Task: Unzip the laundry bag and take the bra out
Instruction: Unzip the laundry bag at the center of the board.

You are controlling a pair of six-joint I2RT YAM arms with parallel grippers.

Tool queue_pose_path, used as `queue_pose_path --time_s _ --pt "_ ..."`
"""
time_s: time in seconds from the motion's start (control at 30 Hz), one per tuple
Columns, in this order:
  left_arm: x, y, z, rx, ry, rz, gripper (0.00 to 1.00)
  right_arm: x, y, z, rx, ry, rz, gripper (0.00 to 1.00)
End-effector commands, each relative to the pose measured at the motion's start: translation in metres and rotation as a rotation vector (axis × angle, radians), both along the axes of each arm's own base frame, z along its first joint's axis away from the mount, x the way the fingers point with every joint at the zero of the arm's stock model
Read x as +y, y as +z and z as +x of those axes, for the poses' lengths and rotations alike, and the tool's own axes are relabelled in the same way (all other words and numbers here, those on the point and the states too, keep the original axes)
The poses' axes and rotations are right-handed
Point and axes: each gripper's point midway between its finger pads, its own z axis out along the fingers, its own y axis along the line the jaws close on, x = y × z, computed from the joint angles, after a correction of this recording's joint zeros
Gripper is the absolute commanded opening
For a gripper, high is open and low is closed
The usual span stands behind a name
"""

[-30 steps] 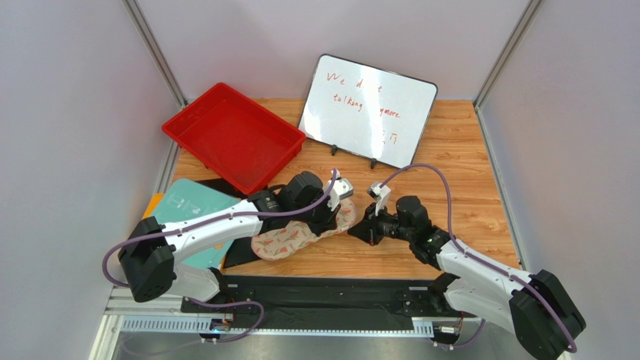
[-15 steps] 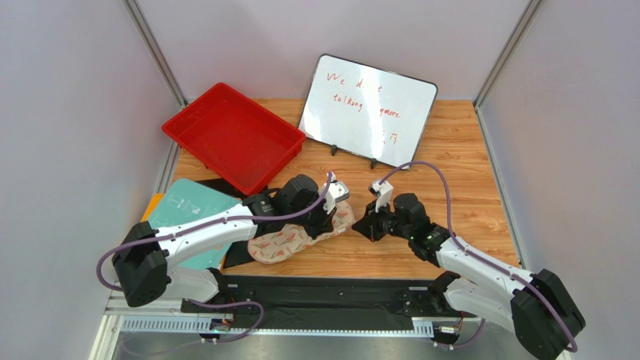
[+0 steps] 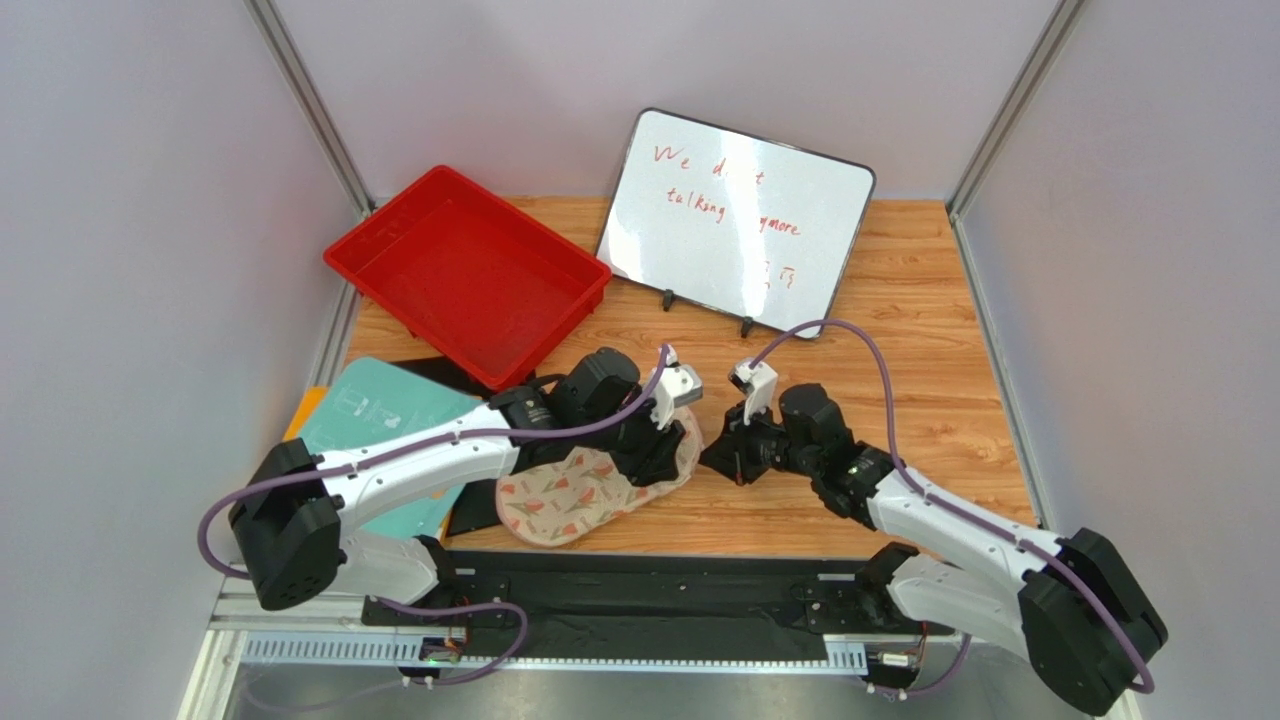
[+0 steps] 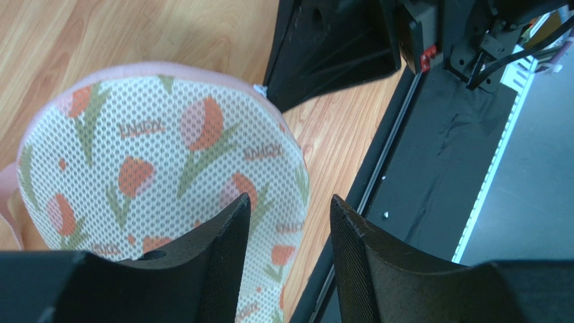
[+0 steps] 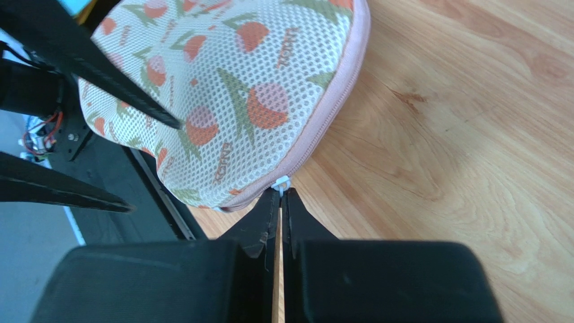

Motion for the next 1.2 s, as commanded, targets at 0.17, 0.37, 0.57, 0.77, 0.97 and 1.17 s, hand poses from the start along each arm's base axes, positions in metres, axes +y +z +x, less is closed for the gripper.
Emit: queue_pose_path --time_s 0.17,0.37,0.57,0.77,0.97,1.17 --pt "-0.048 0.025 0.013 -0.015 -0.054 -0.097 0.56 0.005 0.043 -0.01 -0.068 0.028 0.106 0.0" --pt "-0.053 0.018 0.016 -0.019 -0.035 -0.088 0.56 0.0 0.045 -0.019 -0.067 0.044 0.104 0.0" --pt "-0.054 0.006 0.016 -0.005 -0.033 -0.058 0.49 -0.003 0.05 -0.023 -0.082 0.044 0.115 0.0" --pt "-0.054 0.003 0.012 0.003 -0.042 -0.057 0.23 -0.007 0.047 -0.022 -0.081 0.026 0.095 0.0" --pt "-0.051 -0.001 0.009 0.014 -0.038 -0.046 0.02 -0.013 0.036 -0.019 -0.08 -0.003 0.054 0.0" --pt "-0.048 -0.004 0.004 0.017 -0.056 -0.045 0.0 -0.02 0.025 -0.01 -0.061 -0.063 -0.001 0.0"
